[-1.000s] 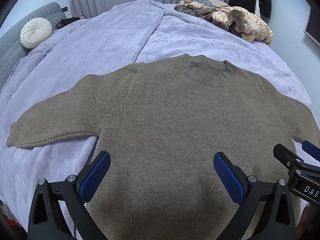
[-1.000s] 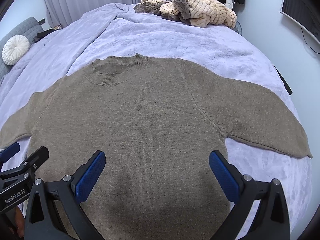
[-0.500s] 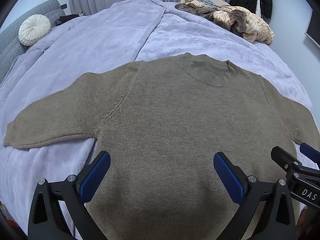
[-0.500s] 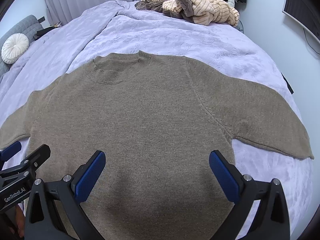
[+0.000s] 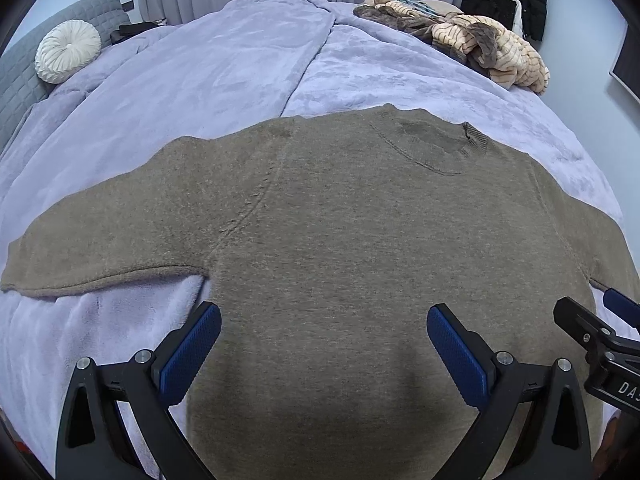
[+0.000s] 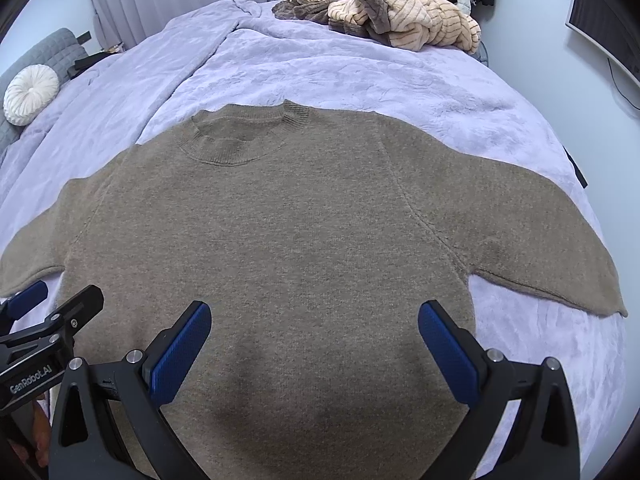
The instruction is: Fold small clothes
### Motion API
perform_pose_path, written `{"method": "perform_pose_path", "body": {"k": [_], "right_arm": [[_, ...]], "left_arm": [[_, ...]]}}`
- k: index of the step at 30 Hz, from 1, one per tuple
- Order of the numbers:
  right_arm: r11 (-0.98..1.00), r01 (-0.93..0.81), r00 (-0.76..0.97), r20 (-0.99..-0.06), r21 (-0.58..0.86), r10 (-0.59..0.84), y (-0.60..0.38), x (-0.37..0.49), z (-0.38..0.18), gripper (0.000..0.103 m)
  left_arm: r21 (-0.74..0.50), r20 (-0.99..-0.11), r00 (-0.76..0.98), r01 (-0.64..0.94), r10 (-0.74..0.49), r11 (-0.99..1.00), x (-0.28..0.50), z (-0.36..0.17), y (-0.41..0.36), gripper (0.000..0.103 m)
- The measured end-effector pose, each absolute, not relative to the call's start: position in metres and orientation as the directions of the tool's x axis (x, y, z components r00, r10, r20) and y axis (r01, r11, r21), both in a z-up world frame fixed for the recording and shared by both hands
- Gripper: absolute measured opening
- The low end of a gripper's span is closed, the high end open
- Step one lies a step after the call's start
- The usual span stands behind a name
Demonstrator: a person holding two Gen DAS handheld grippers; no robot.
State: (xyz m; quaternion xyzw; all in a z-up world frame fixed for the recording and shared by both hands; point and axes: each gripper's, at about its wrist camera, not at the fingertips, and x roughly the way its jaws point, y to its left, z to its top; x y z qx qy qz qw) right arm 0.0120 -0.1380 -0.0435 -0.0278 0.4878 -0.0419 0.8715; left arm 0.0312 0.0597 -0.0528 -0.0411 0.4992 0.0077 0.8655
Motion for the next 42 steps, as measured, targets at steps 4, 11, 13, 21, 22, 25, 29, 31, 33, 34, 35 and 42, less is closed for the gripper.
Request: {"method": "perform_pose_path", "body": {"k": [4,11,13,21,22,25,29,31,33,34,35,42], "right_arm": [[0.997,0.014,0.529,-0.846,-0.074,-0.07,-0.124,0.006,-0.043,0.103],[0.997,-0.056,0.497,-0.868,-0.053,-0.018,-0.09,-0.002,-0.058,0.103],[0.995,-0.078,0.484,-0.875,-0.053,-0.009,-0.079,-0.004,-0.063,0.103],[0.991,-0.123,0.463,-0.886,-0.054,0.009,-0.055,-0.011,-0.068,0.103],[0.991,-0.126,0.465,-0.885,-0.051,0.014,-0.053,-0.013,-0.067,0.103],[0.991,-0.131,0.465,-0.885,-0.033,0.032,-0.053,-0.014,-0.066,0.103],[0.988,-0.15,0.49,-0.866,0.029,0.099,-0.057,-0.02,-0.061,0.103],[0.985,-0.159,0.511,-0.848,0.071,0.143,-0.061,-0.021,-0.058,0.103],[0.981,-0.162,0.529,-0.829,0.11,0.181,-0.066,-0.023,-0.055,0.103],[0.979,-0.163,0.537,-0.821,0.125,0.194,-0.069,-0.024,-0.055,0.103],[0.977,-0.161,0.544,-0.814,0.138,0.204,-0.073,-0.024,-0.054,0.103],[0.978,-0.071,0.597,-0.777,0.194,0.197,-0.121,-0.034,-0.045,0.103]], "left_arm": [[-0.077,-0.852,0.523,-0.118,-0.004,0.99,0.027,-0.057,0.114,0.103],[-0.16,-0.846,0.526,-0.411,0.09,0.898,-0.001,-0.078,0.256,0.103],[-0.19,-0.842,0.529,-0.476,0.106,0.859,-0.008,-0.087,0.289,0.103],[-0.365,-0.788,0.611,-0.561,0.074,0.743,0.009,-0.103,0.353,0.102],[-0.389,-0.775,0.627,-0.568,0.076,0.725,0.008,-0.102,0.356,0.092],[-0.458,-0.758,0.651,-0.58,0.046,0.674,0.006,-0.109,0.37,0.031],[-0.524,-0.72,0.693,-0.52,-0.024,0.675,0.016,-0.107,0.369,0.008],[-0.475,-0.698,0.716,-0.449,-0.013,0.757,0.022,-0.087,0.347,0.008],[-0.454,-0.658,0.753,-0.358,-0.036,0.816,0.029,-0.064,0.322,0.008],[-0.452,-0.631,0.774,-0.303,-0.06,0.839,0.033,-0.051,0.306,0.008],[-0.443,-0.608,0.79,-0.251,-0.082,0.861,0.038,-0.038,0.289,0.008],[-0.257,-0.565,0.79,0.104,-0.236,0.961,0.085,0.017,0.121,0.008]]}}
